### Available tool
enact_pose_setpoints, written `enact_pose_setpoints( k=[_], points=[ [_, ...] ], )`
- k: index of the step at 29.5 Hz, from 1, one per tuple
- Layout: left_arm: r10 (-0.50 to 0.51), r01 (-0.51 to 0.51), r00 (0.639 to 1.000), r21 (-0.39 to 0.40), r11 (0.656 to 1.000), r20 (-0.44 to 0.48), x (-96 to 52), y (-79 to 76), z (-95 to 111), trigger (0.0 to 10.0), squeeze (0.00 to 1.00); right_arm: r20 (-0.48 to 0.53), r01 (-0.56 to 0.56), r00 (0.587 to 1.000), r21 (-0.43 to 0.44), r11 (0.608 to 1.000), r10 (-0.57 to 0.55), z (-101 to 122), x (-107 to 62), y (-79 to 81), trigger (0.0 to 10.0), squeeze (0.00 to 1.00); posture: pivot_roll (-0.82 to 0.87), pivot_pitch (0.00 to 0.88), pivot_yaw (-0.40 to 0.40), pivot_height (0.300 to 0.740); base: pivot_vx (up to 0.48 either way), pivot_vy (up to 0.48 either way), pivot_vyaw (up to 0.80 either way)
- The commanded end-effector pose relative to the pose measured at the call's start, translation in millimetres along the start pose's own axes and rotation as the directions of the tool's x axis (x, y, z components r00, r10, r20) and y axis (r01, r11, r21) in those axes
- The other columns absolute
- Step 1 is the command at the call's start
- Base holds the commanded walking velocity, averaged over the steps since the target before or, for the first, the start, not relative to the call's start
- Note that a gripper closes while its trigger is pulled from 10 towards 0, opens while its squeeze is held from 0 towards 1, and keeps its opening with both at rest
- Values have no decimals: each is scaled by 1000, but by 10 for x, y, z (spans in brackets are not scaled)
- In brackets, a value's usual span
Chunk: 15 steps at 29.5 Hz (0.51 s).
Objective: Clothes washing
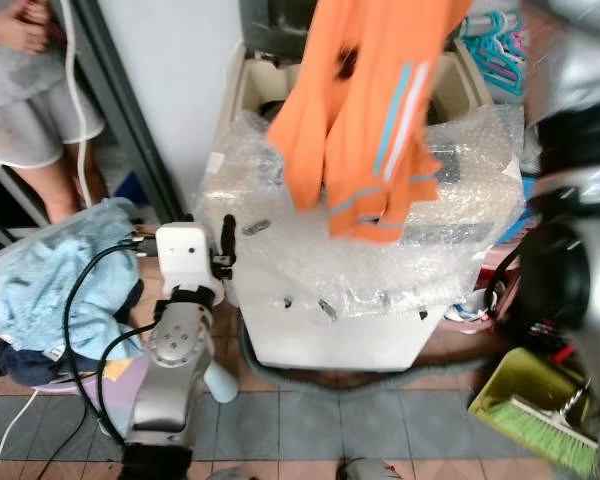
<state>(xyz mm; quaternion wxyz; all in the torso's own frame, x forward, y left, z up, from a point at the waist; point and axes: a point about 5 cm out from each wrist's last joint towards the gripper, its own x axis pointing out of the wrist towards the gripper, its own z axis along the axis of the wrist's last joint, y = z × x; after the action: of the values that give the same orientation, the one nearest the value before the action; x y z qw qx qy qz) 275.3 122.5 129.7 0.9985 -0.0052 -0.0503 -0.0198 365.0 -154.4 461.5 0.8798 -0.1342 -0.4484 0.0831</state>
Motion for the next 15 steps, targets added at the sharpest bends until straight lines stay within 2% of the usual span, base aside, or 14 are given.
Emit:
enact_pose_setpoints(
  k=[1, 2, 4, 6, 7, 8, 9, 10, 13, 14, 15],
  points=[
    [28, -28, 1000, 9, 1000, -8, -18, 64, -27, 10000, 0, -28, -71, 997, 6, 997, 71, -135, -26, 188, 10000, 0, -44, 0, 49, 740, 0, 0, -800],
    [31, -31, 999, 6, 1000, -8, -23, 67, -30, 10000, 0, -148, -133, 980, 10, 991, 133, -428, -181, 321, 10000, 0, -41, 0, 50, 740, 0, 0, -800],
    [31, -31, 999, 4, 999, -8, -24, 67, -30, 10000, 0, -174, -149, 974, 9, 989, 148, -494, -216, 351, 10000, 0, -41, 0, 50, 740, 0, 0, -800],
    [35, -35, 999, 6, 999, -17, -33, 69, -38, 10000, 0, -233, -163, 956, 76, 984, 177, -691, -377, 429, 10000, 0, -39, 0, 52, 740, 0, 0, -656],
    [37, -37, 999, 7, 999, -20, -38, 72, -41, 10000, 0, -299, -178, 932, 120, 977, 206, -861, -526, 499, 10000, 0, -35, 0, 55, 740, 0, 0, 0],
    [37, -37, 999, 7, 999, -20, -38, 72, -41, 10000, 0, -299, -178, 932, 120, 977, 206, -861, -526, 499, 10000, 0, -35, 0, 55, 740, 0, 0, 0],
    [53, -52, 998, 18, 998, -29, -50, 91, -50, 10000, 0, -371, -207, 890, 193, 959, 266, -1100, -849, 639, 10000, 0, -35, 0, 57, 740, 0, 0, 0],
    [57, -56, 998, 22, 998, -32, -53, 100, -58, 10000, 0, -402, -231, 863, 223, 947, 305, -1190, -1006, 712, 10000, 0, -36, 0, 61, 740, 0, 0, 0],
    [58, -57, 998, 27, 998, -36, -57, 107, -69, 10000, 0, -444, -250, 824, 272, 929, 351, -1304, -1275, 812, 10000, 0, -43, 0, 65, 740, 0, 0, 0],
    [58, -57, 998, 27, 998, -36, -57, 107, -69, 10000, 0, -444, -250, 824, 272, 929, 351, -1304, -1275, 812, 10000, 0, -43, 0, 65, 740, 0, 0, 0],
    [55, -54, 998, 27, 998, -37, -54, 94, -70, 10000, 0, -468, -228, 809, 308, 924, 355, -1349, -1409, 836, 10000, 0, -44, 0, 67, 740, 0, 0, 0]
  ],
)
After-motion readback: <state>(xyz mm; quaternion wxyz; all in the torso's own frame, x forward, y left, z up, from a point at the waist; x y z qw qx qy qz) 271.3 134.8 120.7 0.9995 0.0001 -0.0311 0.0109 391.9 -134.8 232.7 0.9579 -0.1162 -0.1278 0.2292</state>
